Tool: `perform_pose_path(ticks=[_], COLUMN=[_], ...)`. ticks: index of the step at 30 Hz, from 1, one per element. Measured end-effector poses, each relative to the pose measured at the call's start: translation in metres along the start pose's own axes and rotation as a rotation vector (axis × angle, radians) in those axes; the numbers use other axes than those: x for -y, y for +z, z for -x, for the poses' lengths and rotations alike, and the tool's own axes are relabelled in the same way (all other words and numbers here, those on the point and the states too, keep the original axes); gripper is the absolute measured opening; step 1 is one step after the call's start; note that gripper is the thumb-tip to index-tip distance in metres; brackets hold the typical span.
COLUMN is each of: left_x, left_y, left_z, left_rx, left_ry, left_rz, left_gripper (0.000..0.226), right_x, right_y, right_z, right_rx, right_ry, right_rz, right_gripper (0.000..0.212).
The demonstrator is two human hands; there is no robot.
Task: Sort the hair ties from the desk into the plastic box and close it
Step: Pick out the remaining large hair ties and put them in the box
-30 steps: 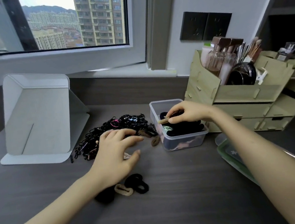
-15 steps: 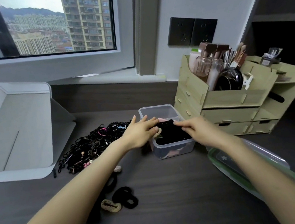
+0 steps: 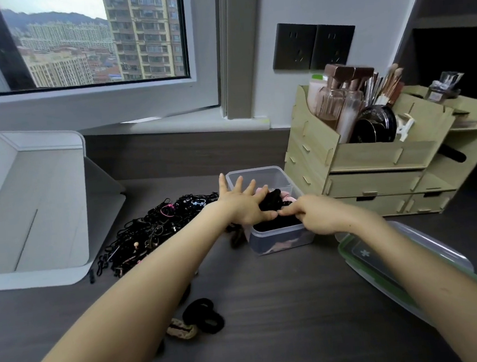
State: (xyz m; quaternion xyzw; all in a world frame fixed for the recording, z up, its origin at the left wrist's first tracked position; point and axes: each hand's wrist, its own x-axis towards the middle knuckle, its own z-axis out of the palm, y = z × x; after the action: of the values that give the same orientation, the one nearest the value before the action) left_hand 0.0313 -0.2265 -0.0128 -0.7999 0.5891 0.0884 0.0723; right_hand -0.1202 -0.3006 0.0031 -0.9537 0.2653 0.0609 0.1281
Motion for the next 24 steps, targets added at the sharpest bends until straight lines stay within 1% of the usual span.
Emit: perform_pose_path(ticks=[3, 5, 6, 8, 10, 12, 17, 20, 22, 24], left_x=[0.009, 0.017, 0.021, 0.029, 0.032, 0.031, 0.019, 0.02, 0.03, 0.048], left_y=[0.001, 0.001, 0.001, 0.002, 0.006, 0.01, 0.009, 0.005, 0.001, 0.0], left_z=[0.008, 0.015, 0.019, 0.025, 0.029, 0.03, 0.022, 0.025, 0.035, 0.051], left_rx=[-0.012, -0.041, -0.064, -0.103, -0.102, -0.082, -0.122, -0.168, -0.225, -0.306], left_ry=[0.04, 0.062, 0.067, 0.061, 0.051, 0.032, -0.015, -0.038, -0.049, -0.079], left_rz=[0.291, 0.445, 0.523, 0.652, 0.664, 0.604, 0.521, 0.497, 0.526, 0.57], left_gripper=[0.067, 0.059, 0.055, 0.052, 0.059, 0.069, 0.082, 0.083, 0.075, 0.062], right_x=[-0.002, -0.002, -0.001, -0.001, -0.003, -0.007, -0.004, -0.002, 0.004, 0.017], right_y=[0.0, -0.003, -0.004, -0.006, -0.006, -0.003, 0.004, -0.003, -0.012, -0.014], right_z=[0.002, -0.003, -0.006, -0.015, -0.023, -0.028, -0.034, -0.028, -0.016, 0.001], right_rx=[-0.288, -0.416, -0.437, -0.391, -0.261, -0.157, -0.105, -0.188, -0.322, -0.499], right_ry=[0.033, 0.043, 0.036, 0.006, -0.014, 0.008, 0.036, 0.04, 0.046, -0.026], right_rz=[-0.068, -0.089, -0.105, -0.139, -0.14, -0.114, -0.029, -0.06, -0.061, -0.051], right_gripper=[0.047, 0.044, 0.043, 0.04, 0.036, 0.033, 0.037, 0.035, 0.032, 0.029])
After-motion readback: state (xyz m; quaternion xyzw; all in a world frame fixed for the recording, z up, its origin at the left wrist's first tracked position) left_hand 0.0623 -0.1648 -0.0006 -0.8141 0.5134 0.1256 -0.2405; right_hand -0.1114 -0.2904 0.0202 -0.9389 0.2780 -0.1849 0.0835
